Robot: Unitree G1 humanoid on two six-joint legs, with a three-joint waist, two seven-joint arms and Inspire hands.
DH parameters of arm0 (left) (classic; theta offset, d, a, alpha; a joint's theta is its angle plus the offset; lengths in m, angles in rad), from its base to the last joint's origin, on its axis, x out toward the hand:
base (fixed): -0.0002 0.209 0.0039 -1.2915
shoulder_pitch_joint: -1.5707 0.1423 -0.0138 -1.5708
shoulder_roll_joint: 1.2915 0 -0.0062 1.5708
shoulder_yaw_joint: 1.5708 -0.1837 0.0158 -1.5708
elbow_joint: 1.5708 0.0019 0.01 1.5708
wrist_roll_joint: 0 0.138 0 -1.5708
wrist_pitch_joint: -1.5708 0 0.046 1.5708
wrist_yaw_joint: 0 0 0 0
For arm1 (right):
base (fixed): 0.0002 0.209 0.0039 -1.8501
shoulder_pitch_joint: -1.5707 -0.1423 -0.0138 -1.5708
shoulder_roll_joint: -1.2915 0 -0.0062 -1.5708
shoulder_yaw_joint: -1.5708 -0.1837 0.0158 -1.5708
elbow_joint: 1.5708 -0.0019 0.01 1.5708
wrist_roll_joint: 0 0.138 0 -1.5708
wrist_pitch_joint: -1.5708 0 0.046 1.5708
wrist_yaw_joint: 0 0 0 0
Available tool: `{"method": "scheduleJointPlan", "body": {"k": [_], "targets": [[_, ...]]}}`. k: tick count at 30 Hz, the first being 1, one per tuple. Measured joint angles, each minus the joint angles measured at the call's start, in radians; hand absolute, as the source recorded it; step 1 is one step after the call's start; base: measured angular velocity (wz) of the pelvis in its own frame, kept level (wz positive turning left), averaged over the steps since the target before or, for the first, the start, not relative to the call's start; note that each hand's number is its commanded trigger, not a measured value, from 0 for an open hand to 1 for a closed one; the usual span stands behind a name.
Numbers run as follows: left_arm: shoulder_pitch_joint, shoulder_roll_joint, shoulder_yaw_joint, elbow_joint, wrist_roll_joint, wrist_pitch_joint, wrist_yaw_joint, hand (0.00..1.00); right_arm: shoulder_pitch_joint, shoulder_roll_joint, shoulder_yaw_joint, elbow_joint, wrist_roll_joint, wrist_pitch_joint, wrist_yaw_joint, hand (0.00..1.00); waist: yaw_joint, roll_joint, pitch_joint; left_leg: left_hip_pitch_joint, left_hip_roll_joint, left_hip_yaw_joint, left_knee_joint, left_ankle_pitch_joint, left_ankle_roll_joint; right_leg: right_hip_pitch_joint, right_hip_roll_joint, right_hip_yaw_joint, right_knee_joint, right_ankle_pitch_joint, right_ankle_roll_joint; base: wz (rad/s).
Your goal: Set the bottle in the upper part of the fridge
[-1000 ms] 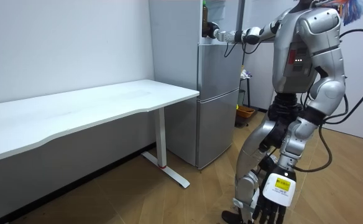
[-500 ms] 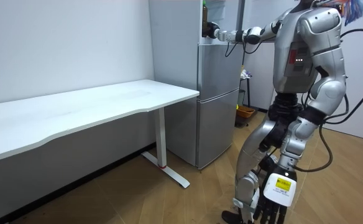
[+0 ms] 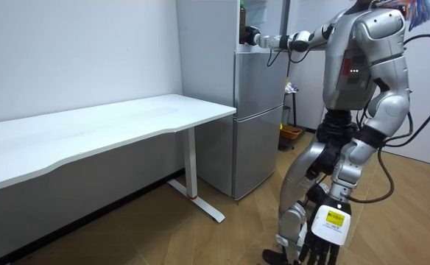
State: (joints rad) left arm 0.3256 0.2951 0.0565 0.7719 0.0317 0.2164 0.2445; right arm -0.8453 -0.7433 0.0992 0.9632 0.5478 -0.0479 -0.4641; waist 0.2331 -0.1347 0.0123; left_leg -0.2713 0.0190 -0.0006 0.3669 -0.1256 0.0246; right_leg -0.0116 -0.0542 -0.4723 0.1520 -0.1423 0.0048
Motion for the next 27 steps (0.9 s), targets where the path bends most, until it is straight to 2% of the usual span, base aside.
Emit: {"method": "scheduleJointPlan", "body": {"k": [2, 4, 10, 13, 23, 27], "targets": [[0.002, -0.004, 0.004, 0.002, 0.002, 0.0, -0.001, 0.0, 0.007, 0.0, -0.008, -0.006, -0.003, 0.015, 0.013, 0.0, -0.008, 0.001, -0.0006, 0.012, -0.002, 0.001, -0.001, -0.004, 0.003, 0.011, -0.003, 0.001, 0.0, -0.001, 0.009, 0.06], [0.002, -0.005, 0.022, 0.002, 0.002, 0.0, 0.0, 0.0, 0.007, 0.0, -0.012, -0.007, -0.006, 0.041, 0.033, 0.0, -0.018, -0.006, -0.0102, 0.027, -0.008, 0.002, -0.009, -0.005, 0.005, 0.022, -0.008, 0.002, 0.0, -0.003, 0.013, 0.0], [0.026, -0.012, 0.046, 0.002, 0.001, -0.003, -0.001, 0.0, 0.014, 0.001, -0.014, -0.014, 0.018, 0.084, 0.088, 0.0, -0.044, -0.007, -0.0126, 0.106, -0.03, 0.013, -0.046, -0.009, 0.018, 0.084, -0.023, 0.005, -0.002, -0.008, 0.022, 0.0], [0.034, -0.015, 0.065, 0.002, 0.001, -0.004, 0.0, 0.0, 0.05, 0.001, -0.018, -0.059, 0.039, 0.093, 0.104, 0.0, -0.055, -0.01, -0.02, 0.134, -0.036, 0.021, -0.065, -0.01, 0.021, 0.102, -0.031, 0.007, -0.002, -0.012, 0.028, -0.03], [0.047, -0.017, 0.071, -0.003, 0.0, -0.01, 0.001, 0.0, 0.12, 0.0, -0.045, -0.159, 0.065, 0.097, 0.152, 0.0, -0.08, -0.012, -0.0216, 0.177, -0.037, 0.039, -0.095, -0.012, 0.021, 0.128, -0.033, 0.027, -0.012, -0.014, 0.031, -0.06], [0.05, -0.033, 0.108, 0.0, 0.0, -0.01, 0.002, 0.0, 0.12, 0.0, -0.063, -0.178, 0.111, 0.112, 0.183, 0.0, -0.102, -0.011, -0.0224, 0.179, -0.037, 0.04, -0.095, -0.015, 0.02, 0.131, -0.032, 0.031, -0.016, -0.014, 0.031, -0.01]]}}
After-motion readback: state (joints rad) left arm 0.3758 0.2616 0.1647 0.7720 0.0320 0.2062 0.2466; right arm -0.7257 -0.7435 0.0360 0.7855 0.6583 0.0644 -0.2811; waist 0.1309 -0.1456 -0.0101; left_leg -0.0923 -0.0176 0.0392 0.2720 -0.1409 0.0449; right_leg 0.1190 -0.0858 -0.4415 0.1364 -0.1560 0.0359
